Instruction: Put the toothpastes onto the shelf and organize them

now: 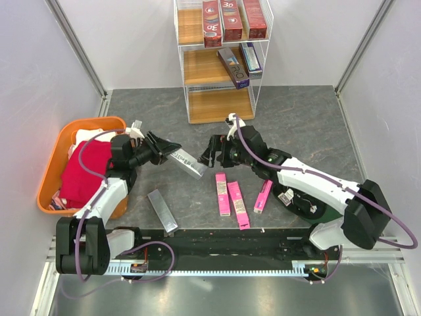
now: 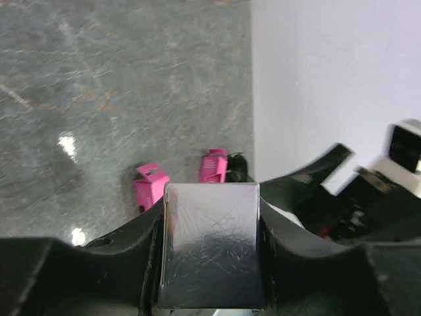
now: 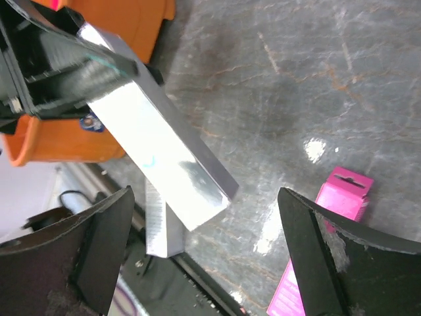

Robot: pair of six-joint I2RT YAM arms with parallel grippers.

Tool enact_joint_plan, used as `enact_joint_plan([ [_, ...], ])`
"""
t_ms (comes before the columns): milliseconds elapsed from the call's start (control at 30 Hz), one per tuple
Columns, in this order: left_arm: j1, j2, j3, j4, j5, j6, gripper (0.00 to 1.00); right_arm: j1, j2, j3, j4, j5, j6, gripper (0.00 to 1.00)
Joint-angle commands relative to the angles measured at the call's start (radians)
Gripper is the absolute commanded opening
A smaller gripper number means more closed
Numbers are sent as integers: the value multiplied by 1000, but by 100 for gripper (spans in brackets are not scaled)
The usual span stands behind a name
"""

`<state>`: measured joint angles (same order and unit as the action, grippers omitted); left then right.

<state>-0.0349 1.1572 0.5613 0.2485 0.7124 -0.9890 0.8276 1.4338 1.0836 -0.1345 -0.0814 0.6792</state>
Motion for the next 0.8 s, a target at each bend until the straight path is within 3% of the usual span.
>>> enact_joint_plan([
  [0,29,-8,17,205,104,-132,11,-30,-58,-79,186,-214,79,98],
  [433,67,-36,51,301,145,-266,11,-31,-145,-226,481,-346,184,98],
  [767,67,-60,26,406,180,-355,11,-41,-76,-235,452,-285,195,98],
])
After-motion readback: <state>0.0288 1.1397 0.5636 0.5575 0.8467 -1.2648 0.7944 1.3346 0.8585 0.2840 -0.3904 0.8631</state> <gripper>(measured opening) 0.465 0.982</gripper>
